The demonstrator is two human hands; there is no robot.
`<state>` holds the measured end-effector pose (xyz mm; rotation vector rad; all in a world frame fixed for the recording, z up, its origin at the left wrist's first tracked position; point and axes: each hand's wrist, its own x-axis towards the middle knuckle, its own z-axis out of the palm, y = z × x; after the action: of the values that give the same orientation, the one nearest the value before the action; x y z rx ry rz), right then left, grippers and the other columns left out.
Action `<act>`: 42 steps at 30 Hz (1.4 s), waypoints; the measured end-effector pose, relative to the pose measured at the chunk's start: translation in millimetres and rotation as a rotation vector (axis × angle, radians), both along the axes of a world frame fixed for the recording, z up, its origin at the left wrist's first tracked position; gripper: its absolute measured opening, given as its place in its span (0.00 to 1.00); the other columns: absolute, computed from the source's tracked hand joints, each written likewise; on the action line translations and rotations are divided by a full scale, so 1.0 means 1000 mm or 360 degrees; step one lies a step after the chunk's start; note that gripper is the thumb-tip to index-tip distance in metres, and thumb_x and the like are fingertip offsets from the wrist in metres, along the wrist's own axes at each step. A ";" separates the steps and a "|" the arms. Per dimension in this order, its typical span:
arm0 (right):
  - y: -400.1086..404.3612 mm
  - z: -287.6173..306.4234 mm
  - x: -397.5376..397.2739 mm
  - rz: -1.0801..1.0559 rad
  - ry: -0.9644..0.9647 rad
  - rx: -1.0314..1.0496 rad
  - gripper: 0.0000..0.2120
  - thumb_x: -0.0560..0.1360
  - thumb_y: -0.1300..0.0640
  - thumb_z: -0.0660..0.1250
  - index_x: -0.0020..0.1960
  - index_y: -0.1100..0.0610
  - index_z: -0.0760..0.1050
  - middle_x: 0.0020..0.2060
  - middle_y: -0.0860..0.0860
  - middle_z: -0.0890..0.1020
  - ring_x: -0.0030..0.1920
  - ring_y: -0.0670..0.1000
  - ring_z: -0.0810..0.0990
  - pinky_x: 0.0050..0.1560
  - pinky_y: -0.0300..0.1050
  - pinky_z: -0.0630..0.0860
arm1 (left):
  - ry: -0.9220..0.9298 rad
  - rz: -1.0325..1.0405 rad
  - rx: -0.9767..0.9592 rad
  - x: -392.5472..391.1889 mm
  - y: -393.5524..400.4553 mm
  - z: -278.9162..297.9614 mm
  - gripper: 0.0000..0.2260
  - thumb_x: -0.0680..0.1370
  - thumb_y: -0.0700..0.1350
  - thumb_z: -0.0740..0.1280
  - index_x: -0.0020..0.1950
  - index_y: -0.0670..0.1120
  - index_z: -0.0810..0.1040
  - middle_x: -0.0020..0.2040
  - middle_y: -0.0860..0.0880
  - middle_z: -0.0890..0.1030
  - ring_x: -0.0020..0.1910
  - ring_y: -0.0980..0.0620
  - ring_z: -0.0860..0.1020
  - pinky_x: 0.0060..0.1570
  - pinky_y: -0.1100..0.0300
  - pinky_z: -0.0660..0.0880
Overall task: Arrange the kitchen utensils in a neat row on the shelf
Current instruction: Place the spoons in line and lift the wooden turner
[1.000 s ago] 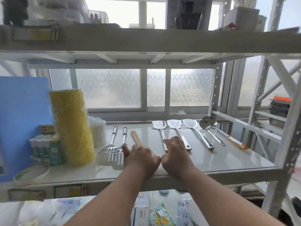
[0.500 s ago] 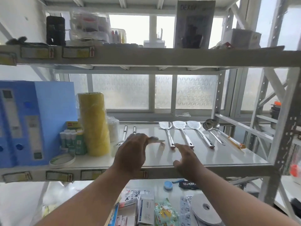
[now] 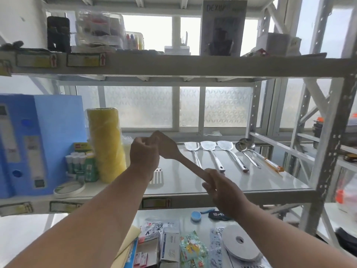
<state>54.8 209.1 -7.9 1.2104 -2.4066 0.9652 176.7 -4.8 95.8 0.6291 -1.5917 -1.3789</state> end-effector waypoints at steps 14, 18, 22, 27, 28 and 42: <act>-0.075 0.013 0.017 -0.0380 -0.0064 0.0494 0.26 0.78 0.61 0.56 0.75 0.50 0.62 0.57 0.57 0.71 0.53 0.62 0.81 0.47 0.53 0.76 | -0.1716 -0.0139 -0.1540 -0.018 -0.060 -0.091 0.26 0.83 0.62 0.56 0.81 0.55 0.65 0.79 0.49 0.70 0.80 0.45 0.63 0.78 0.44 0.59; -0.111 0.024 0.002 -0.0452 -0.0164 0.0615 0.19 0.77 0.64 0.56 0.67 0.58 0.70 0.64 0.60 0.66 0.57 0.62 0.80 0.53 0.52 0.76 | -0.1677 -0.0158 -0.1281 -0.017 -0.066 -0.102 0.28 0.81 0.59 0.56 0.82 0.57 0.62 0.83 0.47 0.64 0.83 0.44 0.58 0.82 0.42 0.51; -0.137 0.018 -0.005 -0.0487 -0.0207 0.0568 0.18 0.77 0.61 0.57 0.65 0.61 0.73 0.64 0.59 0.67 0.65 0.62 0.73 0.64 0.53 0.71 | -0.1818 -0.0230 -0.1401 -0.016 -0.058 -0.098 0.25 0.85 0.54 0.51 0.83 0.54 0.62 0.85 0.48 0.58 0.84 0.45 0.53 0.81 0.39 0.48; -0.137 0.006 -0.004 -0.0361 -0.0156 0.0439 0.22 0.76 0.49 0.60 0.65 0.59 0.75 0.62 0.58 0.72 0.67 0.60 0.69 0.67 0.53 0.66 | -0.1827 -0.0237 -0.1348 -0.017 -0.064 -0.100 0.28 0.84 0.57 0.51 0.85 0.56 0.56 0.86 0.47 0.55 0.84 0.44 0.51 0.80 0.36 0.46; -0.133 0.005 -0.004 -0.0318 -0.0160 0.0376 0.23 0.74 0.49 0.61 0.65 0.59 0.77 0.62 0.58 0.73 0.66 0.60 0.70 0.67 0.53 0.67 | -0.1821 -0.0244 -0.1327 -0.018 -0.066 -0.102 0.28 0.83 0.58 0.52 0.85 0.56 0.56 0.86 0.48 0.54 0.85 0.44 0.50 0.80 0.36 0.46; -0.139 0.004 -0.013 -0.0246 -0.0289 0.0406 0.17 0.80 0.57 0.61 0.66 0.54 0.80 0.63 0.54 0.81 0.67 0.55 0.75 0.59 0.43 0.69 | -0.1809 -0.0283 -0.1246 -0.018 -0.068 -0.104 0.30 0.83 0.60 0.51 0.85 0.59 0.54 0.88 0.49 0.49 0.86 0.45 0.46 0.81 0.36 0.43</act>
<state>42.2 70.1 -4.4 1.0329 -2.7891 0.7694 159.0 -73.0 -8.3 0.8239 -2.8968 -0.3032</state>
